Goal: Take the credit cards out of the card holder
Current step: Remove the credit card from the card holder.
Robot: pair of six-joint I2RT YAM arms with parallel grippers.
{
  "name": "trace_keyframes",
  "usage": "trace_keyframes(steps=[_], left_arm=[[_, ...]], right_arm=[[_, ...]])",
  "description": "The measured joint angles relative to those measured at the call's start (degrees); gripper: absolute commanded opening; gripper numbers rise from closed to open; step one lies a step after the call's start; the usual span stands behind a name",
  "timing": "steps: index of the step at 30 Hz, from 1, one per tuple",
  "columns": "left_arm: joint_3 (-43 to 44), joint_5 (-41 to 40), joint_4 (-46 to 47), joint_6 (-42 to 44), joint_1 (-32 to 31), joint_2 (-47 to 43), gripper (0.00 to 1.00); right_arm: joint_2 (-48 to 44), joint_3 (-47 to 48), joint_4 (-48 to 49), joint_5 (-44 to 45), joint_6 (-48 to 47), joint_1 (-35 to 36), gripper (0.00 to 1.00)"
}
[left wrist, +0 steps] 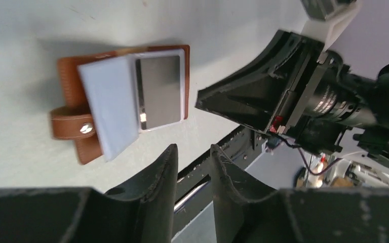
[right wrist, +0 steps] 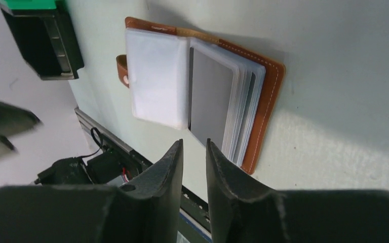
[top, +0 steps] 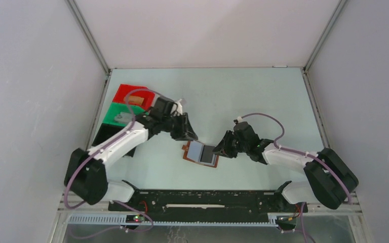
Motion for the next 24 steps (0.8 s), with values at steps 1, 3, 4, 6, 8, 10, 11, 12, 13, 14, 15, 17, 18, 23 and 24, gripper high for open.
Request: trace_keyframes(steps=[1, 3, 4, 6, 8, 10, 11, 12, 13, 14, 15, 17, 18, 23, 24], left_arm=[[-0.46, 0.63, 1.42, -0.76, -1.75, 1.57, 0.34], [-1.68, 1.62, 4.33, -2.34, -3.76, 4.28, 0.31], [-2.47, 1.88, 5.81, -3.13, -4.15, 5.57, 0.31], [-3.93, 2.16, 8.52, -4.24, -4.22, 7.63, 0.31], [-5.33, 2.47, 11.65, -5.33, -4.17, 9.88, 0.32], [-5.84, 2.99, 13.46, -5.77, -4.20, 11.82, 0.32], [-5.84, 3.21, 14.21, -5.86, -4.22, 12.94, 0.32], [-5.84, 3.26, 14.84, -5.88, -4.24, 13.81, 0.32], [-5.84, 3.32, 15.43, -5.88, -4.24, 14.71, 0.32], [-5.84, 3.32, 15.85, -5.88, -4.24, 15.50, 0.31], [-5.84, 3.32, 16.17, -5.86, -4.24, 16.31, 0.31], [-5.84, 3.32, 16.35, -5.81, -4.24, 17.73, 0.31], [-5.84, 3.30, 16.37, -5.81, -4.24, 18.43, 0.30], [-6.51, 3.19, 17.18, -5.79, -4.24, 21.03, 0.27], [-6.82, 3.21, 17.44, -5.79, -4.24, 21.27, 0.26]], right_arm=[[1.22, 0.61, 0.07, 0.35, 0.28, 0.33, 0.29], [3.23, 1.73, 0.11, 1.05, 0.83, 0.70, 0.28], [4.15, 2.23, 0.15, 1.46, 1.07, 0.87, 0.27], [5.77, 2.86, 0.20, 1.97, 1.38, 0.96, 0.27], [6.86, 3.02, 0.24, 2.23, 1.53, 0.94, 0.27], [7.87, 3.04, 0.24, 2.43, 1.55, 0.70, 0.27], [8.50, 3.04, 0.24, 2.45, 1.53, 0.33, 0.27], [9.05, 3.04, 0.24, 2.40, 1.53, 0.07, 0.26], [9.53, 3.04, 0.31, 2.36, 1.55, -0.17, 0.26], [10.03, 3.06, 0.57, 2.03, 1.60, -0.39, 0.25], [10.27, 3.13, 0.87, 1.75, 1.68, -0.57, 0.25], [10.60, 3.28, 1.49, 1.68, 1.73, -0.63, 0.24], [10.69, 3.28, 1.64, 1.73, 1.75, -0.63, 0.24], [10.03, 3.28, 1.03, 3.21, 1.75, -0.04, 0.24], [9.62, 3.28, 0.68, 3.67, 1.73, 0.15, 0.24]])
